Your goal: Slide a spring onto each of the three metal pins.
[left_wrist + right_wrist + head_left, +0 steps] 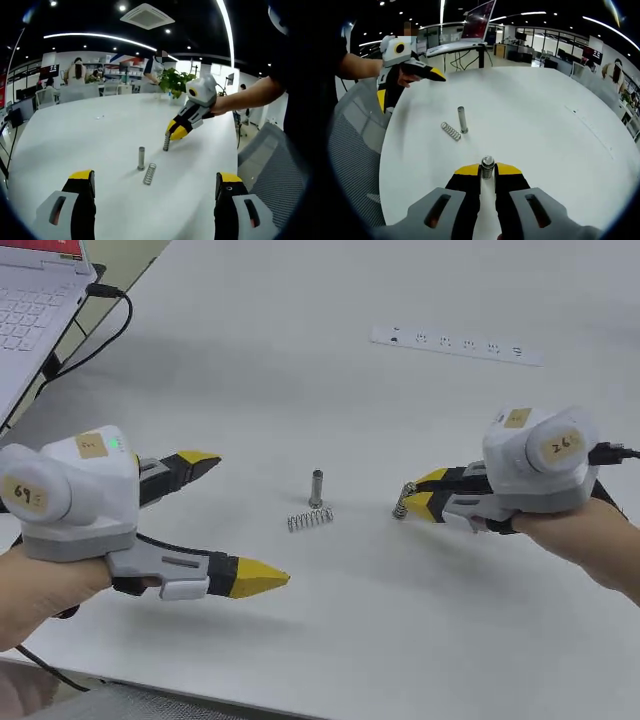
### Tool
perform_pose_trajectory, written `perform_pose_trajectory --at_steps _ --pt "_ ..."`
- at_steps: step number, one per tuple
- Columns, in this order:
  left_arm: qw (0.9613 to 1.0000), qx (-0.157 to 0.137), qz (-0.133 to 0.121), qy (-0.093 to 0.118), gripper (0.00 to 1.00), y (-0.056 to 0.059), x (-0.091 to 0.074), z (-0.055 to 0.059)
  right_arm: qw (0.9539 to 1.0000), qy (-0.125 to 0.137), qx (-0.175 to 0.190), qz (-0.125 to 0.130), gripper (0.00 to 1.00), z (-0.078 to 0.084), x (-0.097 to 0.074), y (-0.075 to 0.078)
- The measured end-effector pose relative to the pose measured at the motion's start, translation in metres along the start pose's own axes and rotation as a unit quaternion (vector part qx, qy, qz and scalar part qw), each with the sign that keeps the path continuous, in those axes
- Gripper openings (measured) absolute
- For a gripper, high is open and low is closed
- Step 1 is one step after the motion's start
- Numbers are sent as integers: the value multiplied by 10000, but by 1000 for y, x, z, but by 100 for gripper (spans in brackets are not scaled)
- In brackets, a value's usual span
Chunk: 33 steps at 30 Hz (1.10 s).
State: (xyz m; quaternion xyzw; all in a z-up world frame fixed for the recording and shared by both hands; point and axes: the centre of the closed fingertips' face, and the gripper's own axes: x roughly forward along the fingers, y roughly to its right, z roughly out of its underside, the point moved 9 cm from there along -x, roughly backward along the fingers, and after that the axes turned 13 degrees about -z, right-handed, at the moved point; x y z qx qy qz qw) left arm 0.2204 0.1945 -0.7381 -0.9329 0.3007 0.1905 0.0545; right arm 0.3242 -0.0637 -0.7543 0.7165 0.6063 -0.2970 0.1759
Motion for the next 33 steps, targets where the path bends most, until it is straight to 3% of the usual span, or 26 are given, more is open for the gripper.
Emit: perform_pose_trajectory --at_steps 33 --pt "10000 -15 47 55 98 3 5 -2 9996 -138 -174 191 9 -2 0 0"
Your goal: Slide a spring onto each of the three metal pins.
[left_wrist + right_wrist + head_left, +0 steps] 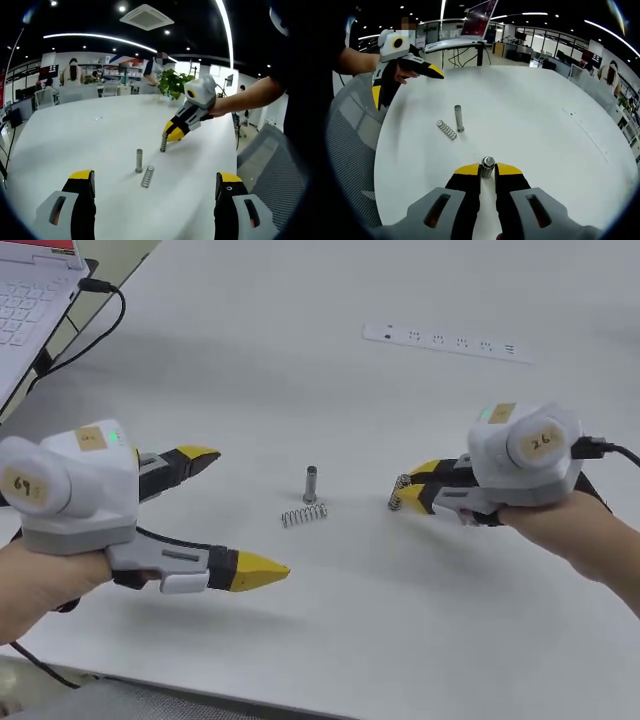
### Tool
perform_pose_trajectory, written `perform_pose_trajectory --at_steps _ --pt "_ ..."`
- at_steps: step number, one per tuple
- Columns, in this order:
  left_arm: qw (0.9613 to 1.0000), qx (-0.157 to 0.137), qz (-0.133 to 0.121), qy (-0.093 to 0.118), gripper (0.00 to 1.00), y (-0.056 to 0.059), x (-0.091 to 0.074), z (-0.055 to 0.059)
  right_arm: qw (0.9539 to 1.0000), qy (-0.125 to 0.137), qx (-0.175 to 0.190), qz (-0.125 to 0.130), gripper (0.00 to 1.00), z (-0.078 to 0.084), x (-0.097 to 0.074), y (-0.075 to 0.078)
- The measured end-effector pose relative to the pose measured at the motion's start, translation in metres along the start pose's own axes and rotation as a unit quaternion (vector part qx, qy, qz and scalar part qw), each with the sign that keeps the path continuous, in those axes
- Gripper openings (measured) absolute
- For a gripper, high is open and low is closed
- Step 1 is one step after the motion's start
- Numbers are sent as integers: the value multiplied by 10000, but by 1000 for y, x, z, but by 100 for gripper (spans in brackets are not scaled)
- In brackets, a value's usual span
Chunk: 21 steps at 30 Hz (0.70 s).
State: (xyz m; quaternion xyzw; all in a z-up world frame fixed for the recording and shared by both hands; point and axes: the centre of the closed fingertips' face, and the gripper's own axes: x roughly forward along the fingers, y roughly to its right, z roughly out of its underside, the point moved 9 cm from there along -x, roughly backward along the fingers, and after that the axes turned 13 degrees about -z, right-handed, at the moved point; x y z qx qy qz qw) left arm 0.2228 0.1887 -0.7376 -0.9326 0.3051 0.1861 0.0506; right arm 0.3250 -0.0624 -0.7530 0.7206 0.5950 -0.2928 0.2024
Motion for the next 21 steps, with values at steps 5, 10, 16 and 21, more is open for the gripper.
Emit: perform_pose_trajectory --at_steps 5,10,16,21 --pt "10000 3 -7 6 98 1 0 -1 10000 -7 -12 -20 9 0 -1 -1" --pt "10000 9 -10 0 98 1 -1 -1 10000 -27 42 -62 9 2 0 0" --pt "10000 17 -22 -14 98 0 -1 -2 10000 -18 54 -78 12 4 1 0" --pt "10000 20 -11 -17 98 1 -1 -2 10000 11 47 -31 17 3 -2 0"
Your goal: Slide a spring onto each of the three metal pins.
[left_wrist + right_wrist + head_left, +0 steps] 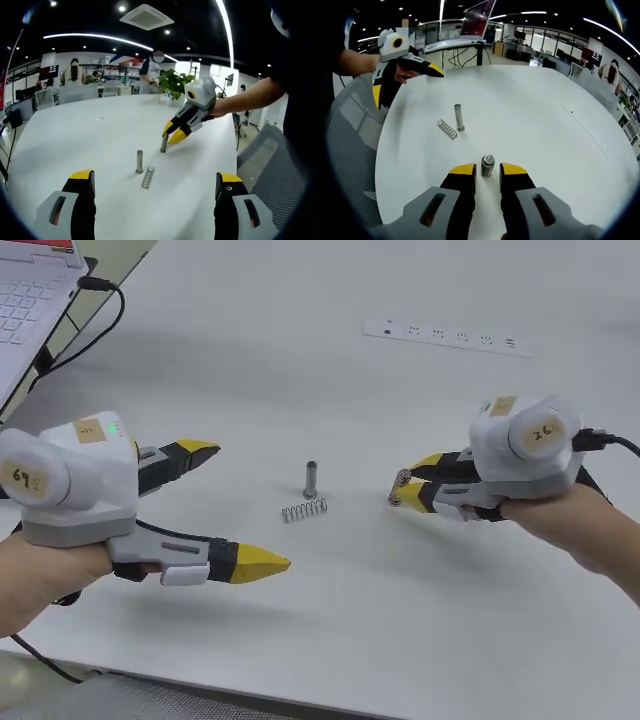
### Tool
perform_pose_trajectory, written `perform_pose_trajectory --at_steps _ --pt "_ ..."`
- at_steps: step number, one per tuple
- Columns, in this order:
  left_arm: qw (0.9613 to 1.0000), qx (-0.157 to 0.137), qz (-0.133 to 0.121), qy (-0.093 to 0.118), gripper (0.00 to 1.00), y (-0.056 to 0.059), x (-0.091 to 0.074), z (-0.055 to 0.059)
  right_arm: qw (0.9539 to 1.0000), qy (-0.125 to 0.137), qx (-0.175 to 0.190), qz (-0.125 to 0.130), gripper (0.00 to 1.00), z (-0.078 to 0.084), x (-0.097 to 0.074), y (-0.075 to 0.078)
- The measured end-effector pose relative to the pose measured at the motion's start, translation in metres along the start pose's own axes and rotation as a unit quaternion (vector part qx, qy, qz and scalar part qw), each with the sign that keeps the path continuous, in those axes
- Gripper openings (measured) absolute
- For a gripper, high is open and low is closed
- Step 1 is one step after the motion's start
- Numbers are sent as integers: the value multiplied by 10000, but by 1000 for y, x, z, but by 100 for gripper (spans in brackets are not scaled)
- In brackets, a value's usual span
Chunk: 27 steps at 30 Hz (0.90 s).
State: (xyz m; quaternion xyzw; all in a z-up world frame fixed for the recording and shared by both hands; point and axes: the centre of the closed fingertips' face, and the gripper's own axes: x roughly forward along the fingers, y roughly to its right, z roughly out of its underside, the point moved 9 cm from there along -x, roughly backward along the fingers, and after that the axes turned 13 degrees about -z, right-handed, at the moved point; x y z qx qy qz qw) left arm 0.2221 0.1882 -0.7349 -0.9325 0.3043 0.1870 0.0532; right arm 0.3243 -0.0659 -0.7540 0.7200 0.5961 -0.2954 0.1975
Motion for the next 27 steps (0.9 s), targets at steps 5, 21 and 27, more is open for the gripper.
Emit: perform_pose_trajectory --at_steps 5,21,27 --pt "10000 -13 5 39 98 1 1 -3 9999 109 37 13 26 -2 -5 -1" --pt "10000 4 -20 57 98 -2 -1 -5 9970 689 308 177 38 -9 -27 -6" --pt "10000 20 11 59 98 -2 1 -7 9946 928 422 199 42 -9 -35 -7"
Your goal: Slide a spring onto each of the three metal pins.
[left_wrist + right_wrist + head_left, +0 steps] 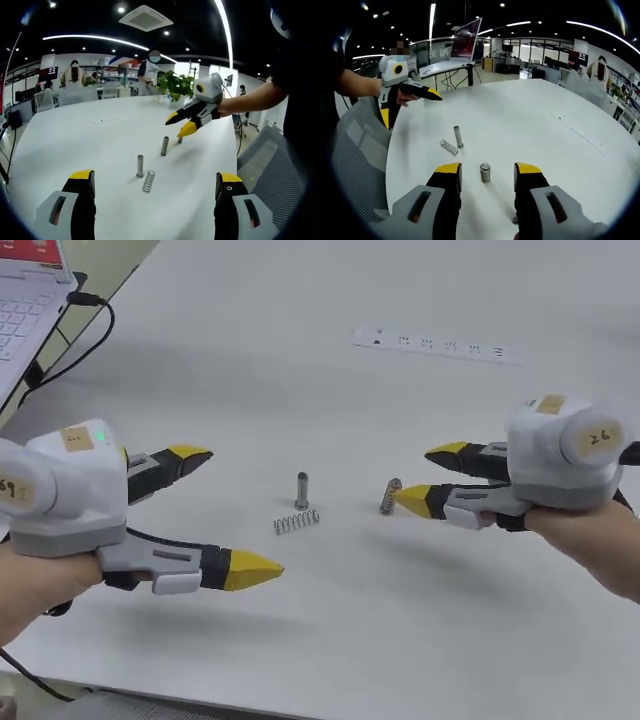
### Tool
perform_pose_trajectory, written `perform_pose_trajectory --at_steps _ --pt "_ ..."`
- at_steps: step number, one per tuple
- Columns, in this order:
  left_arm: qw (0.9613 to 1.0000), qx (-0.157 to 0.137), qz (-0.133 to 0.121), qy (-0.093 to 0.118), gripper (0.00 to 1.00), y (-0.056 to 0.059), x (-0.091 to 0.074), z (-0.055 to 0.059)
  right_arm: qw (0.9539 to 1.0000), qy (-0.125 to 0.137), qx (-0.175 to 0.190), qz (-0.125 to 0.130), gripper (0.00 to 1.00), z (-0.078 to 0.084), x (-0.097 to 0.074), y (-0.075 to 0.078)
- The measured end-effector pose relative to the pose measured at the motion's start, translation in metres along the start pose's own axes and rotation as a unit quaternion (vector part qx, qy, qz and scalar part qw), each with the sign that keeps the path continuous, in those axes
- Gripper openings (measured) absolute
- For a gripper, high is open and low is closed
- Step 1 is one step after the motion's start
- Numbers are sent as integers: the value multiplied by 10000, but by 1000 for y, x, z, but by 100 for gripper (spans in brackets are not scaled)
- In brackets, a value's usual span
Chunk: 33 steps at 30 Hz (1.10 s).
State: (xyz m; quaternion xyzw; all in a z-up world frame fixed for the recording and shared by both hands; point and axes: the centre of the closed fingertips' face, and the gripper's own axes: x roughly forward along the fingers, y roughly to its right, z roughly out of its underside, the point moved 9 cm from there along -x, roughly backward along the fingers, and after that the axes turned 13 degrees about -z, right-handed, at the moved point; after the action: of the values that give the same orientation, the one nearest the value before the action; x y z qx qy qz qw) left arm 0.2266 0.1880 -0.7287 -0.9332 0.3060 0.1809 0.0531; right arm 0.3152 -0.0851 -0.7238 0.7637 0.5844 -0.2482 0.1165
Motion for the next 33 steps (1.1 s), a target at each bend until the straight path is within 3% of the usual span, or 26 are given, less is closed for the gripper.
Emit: perform_pose_trajectory --at_steps 18,27,33 --pt "10000 55 51 3 98 0 1 -7 9989 458 46 -81 46 -8 -15 -15" --pt "10000 46 19 -5 98 0 -3 -5 9983 550 -38 -167 45 -9 -20 -28" --pt "10000 23 -3 -4 98 -1 -4 -4 9978 501 -333 -279 44 -16 -18 -40"
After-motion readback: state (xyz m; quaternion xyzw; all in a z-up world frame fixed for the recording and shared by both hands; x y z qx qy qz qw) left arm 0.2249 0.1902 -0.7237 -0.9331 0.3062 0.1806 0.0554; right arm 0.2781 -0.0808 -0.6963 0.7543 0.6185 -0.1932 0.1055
